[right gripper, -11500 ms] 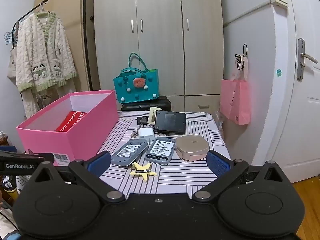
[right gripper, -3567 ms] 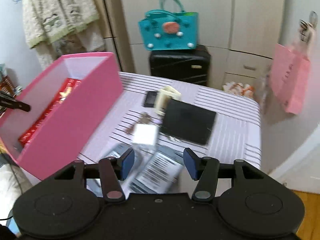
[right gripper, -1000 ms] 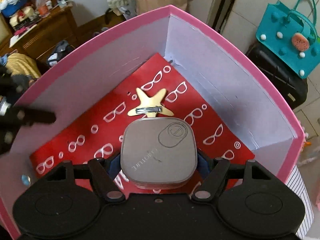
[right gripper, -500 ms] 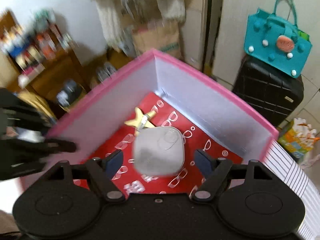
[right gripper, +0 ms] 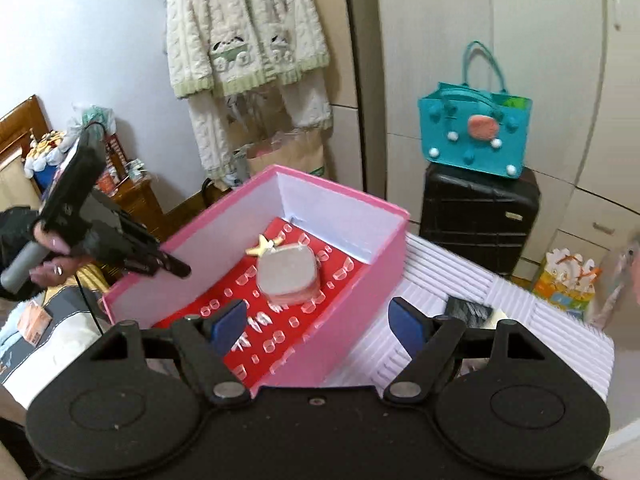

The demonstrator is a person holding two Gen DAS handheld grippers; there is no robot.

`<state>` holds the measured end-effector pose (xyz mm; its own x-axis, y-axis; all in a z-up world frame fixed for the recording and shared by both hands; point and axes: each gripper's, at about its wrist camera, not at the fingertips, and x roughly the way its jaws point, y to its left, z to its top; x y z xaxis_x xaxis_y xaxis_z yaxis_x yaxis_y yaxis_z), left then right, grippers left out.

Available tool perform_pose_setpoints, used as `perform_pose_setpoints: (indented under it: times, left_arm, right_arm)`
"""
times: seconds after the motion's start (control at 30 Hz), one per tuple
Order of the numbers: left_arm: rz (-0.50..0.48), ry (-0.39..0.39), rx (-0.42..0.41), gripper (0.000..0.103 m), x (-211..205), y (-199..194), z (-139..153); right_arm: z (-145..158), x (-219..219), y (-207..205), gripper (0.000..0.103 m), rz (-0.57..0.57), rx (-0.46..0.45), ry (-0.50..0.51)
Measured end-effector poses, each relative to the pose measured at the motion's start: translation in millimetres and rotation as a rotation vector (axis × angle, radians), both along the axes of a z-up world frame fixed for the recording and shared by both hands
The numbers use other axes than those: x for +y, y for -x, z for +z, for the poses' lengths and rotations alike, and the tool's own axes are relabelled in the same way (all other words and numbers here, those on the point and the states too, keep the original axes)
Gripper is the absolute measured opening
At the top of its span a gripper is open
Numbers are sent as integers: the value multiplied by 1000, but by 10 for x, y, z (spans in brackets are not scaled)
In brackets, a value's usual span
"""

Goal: Organize rigid objects
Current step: 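Grasp a grey pocket router with the right tool and lift it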

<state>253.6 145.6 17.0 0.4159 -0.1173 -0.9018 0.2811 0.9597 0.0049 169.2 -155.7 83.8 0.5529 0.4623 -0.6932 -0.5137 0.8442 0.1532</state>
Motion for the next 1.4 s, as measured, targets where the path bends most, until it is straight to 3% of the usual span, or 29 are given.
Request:
perform_pose_setpoints:
  times: [0.17, 0.37, 0.5, 0.7, 0.77, 0.8, 0.83, 0.9, 0.97, 1.07, 1.4]
  left_arm:
    - [13, 1, -15, 7, 3, 54, 29]
    - [26, 11, -28, 7, 25, 106, 51]
    - [26, 5, -38, 7, 15, 115, 47]
    - [31, 10, -36, 7, 23, 116, 56]
    - [33, 11, -37, 7, 24, 114, 58]
    - [34, 8, -38, 7, 23, 115, 58]
    - [33, 6, -40, 7, 25, 121, 58]
    - [33, 9, -40, 7, 28, 124, 57]
    - [36, 7, -40, 7, 25, 127, 57]
    - [35, 9, -36, 7, 24, 133, 54]
    - [39, 8, -38, 7, 19, 140, 50]
  right_arm:
    - [-438, -234, 284, 82, -58, -29, 57]
    - [-988, -383, 382, 82, -171, 102, 13]
    - [-1199, -373, 311, 81, -223, 177, 1]
    - [-1283, -344, 184, 77, -251, 143, -22]
    - [-1299, -294, 134, 64, -244, 138, -2]
    - [-1326, -287, 106, 50, -244, 152, 3]
    - [-1351, -312, 84, 43, -249, 161, -10]
    - [-1362, -379, 64, 33, -275, 172, -49]
    - [-1352, -430, 17, 9, -286, 177, -60]
    - [-1360, -524, -53, 7, -297, 224, -121]
    - [-979, -452, -82, 7, -255, 135, -58]
